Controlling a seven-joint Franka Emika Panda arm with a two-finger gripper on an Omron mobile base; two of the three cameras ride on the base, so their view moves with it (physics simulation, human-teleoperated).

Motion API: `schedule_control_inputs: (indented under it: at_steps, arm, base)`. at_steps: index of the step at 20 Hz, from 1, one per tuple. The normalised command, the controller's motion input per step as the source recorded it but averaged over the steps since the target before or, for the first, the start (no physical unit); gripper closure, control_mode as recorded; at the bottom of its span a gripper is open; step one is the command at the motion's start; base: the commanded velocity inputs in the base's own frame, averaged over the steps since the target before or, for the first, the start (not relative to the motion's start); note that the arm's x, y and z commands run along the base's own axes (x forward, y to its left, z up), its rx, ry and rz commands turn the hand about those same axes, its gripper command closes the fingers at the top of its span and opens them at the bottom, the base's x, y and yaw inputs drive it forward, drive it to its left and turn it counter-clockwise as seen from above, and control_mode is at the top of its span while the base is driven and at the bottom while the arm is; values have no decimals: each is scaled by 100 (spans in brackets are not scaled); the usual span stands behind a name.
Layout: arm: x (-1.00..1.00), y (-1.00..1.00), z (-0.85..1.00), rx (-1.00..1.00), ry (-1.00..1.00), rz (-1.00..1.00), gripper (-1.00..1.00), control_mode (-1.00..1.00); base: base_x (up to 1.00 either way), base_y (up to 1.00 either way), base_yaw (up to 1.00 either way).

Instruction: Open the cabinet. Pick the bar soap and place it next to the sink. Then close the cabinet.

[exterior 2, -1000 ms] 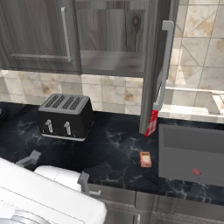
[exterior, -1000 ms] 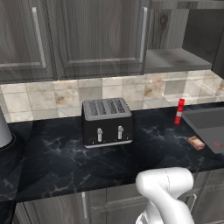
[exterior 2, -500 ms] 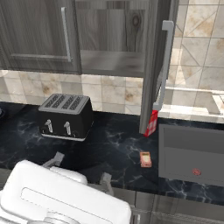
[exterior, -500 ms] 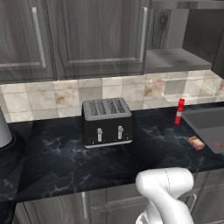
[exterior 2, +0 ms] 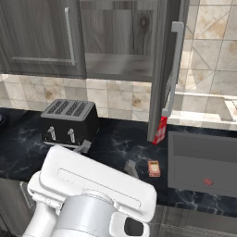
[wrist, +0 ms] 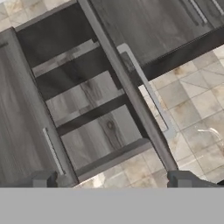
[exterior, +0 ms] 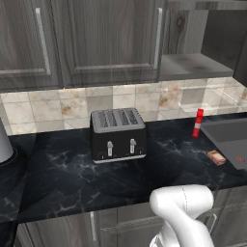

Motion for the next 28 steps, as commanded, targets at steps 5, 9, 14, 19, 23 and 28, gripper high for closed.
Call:
schedule_control_inputs:
  at_steps: [5, 9, 14, 19, 23, 28]
  arm:
    - [20, -13, 0, 0, 0, 19, -100, -100]
    - [10, -17, 0, 0, 0, 21, -100, -100]
    - [0, -56, 2, 0, 0, 20, -100, -100]
    - [0, -41, 0, 0, 0, 13, -100, -100]
    - [1, -39, 0, 0, 0, 7, -100, -100]
    - [22, -16, 0, 0, 0, 8, -100, -100]
  base:
    - [0, 0, 0]
    - [0, 0, 0]
    - [0, 0, 0]
    - [0, 0, 0]
    - [0, 0, 0]
    - [0, 0, 0]
